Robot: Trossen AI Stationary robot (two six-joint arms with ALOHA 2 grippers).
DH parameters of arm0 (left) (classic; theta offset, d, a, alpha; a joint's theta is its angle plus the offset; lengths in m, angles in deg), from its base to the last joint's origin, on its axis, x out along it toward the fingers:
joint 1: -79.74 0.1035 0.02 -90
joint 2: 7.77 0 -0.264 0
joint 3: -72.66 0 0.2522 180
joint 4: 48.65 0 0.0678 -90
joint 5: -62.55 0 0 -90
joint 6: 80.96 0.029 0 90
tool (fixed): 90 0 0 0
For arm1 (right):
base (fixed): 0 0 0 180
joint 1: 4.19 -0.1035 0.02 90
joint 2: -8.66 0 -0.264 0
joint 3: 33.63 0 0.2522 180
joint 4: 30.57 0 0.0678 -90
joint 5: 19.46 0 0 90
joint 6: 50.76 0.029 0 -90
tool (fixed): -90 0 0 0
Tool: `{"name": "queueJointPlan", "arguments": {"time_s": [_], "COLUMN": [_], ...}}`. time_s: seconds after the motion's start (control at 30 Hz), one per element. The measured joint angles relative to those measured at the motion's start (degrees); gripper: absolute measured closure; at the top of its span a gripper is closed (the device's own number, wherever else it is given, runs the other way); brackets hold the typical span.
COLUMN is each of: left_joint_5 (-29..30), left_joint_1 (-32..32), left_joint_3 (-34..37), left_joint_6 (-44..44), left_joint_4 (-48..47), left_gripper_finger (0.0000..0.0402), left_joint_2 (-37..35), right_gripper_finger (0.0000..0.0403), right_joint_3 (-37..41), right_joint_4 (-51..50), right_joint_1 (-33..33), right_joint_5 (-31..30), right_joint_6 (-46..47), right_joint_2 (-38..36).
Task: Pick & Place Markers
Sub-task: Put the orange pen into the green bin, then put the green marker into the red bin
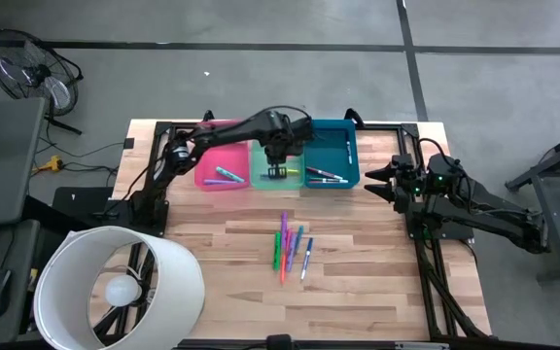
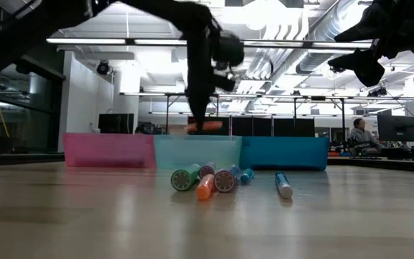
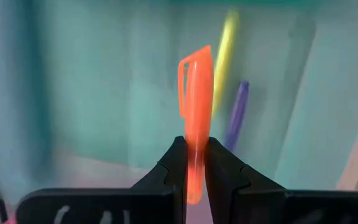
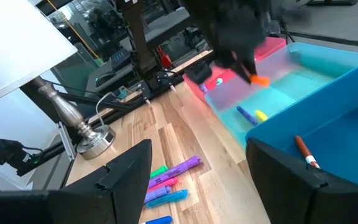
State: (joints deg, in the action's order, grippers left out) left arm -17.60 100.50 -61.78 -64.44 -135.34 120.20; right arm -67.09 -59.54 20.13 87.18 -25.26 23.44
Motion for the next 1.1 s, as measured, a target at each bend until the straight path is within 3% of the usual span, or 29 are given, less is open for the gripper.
{"name": "queueJointPlan", "arguments": {"time_s": [0.47,0.77,0.97,1.1], "left_joint_5": [-1.54,-1.52,-1.38,-1.47], "left_joint_1": [0.24,0.18,-0.75,-1.89], "left_joint_3": [15.03,22.74,22.92,22.75], "left_joint_6": [2.97,2.75,1.85,-3.6], "left_joint_4": [11.14,15.52,15.71,16.05], "left_gripper_finger": [0.0376,0.0281,0.0269,0.0267], "left_joint_2": [-4.88,-9.08,-9.13,-11.55], "right_gripper_finger": [0.0153,0.0153,0.0153,0.0153], "right_joint_3": [0.0,0.0,0.0,0.0], "right_joint_4": [0.0,-0.02,0.0,0.0], "right_joint_1": [0.0,0.0,0.02,0.02], "right_joint_5": [0.0,0.02,0.0,0.0], "right_joint_6": [0.0,0.0,0.0,0.0], "right_joint_2": [0.0,0.15,0.15,0.14]}}
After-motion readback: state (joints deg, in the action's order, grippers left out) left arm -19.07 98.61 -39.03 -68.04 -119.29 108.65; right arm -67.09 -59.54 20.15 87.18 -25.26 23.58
